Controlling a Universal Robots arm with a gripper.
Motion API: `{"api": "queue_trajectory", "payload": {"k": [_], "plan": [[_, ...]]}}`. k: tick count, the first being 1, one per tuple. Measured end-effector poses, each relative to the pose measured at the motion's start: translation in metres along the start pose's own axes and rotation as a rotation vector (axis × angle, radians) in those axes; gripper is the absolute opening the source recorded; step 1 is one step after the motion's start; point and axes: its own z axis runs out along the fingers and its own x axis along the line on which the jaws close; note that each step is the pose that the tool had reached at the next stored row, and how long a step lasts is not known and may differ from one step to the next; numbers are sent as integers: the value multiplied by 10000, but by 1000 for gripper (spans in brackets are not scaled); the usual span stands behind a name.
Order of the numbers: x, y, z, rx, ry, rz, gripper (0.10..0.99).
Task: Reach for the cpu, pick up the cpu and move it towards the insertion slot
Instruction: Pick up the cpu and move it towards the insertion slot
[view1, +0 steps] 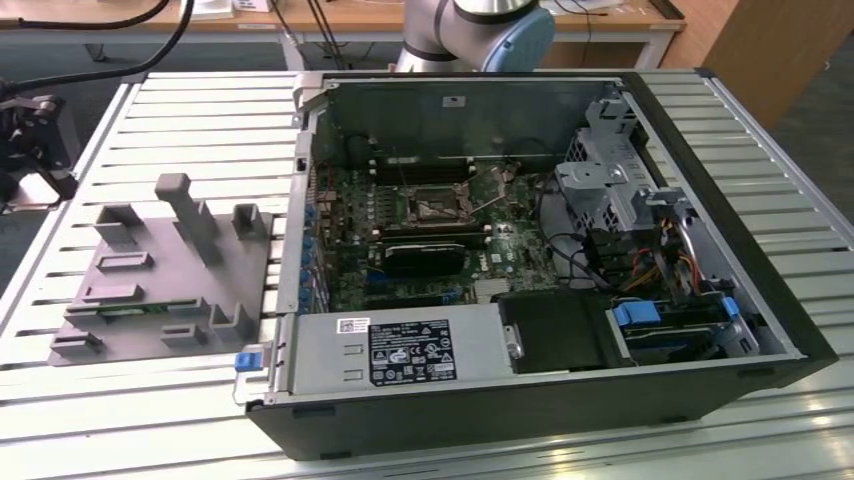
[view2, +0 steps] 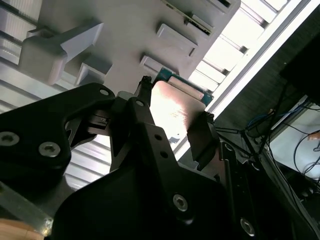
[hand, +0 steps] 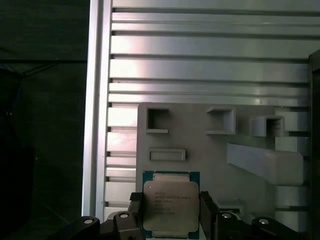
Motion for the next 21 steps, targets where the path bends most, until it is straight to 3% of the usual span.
{"api": "queue_trajectory", "payload": {"k": [21], "plan": [[3,22,-395,0,-3,55,541]]}}
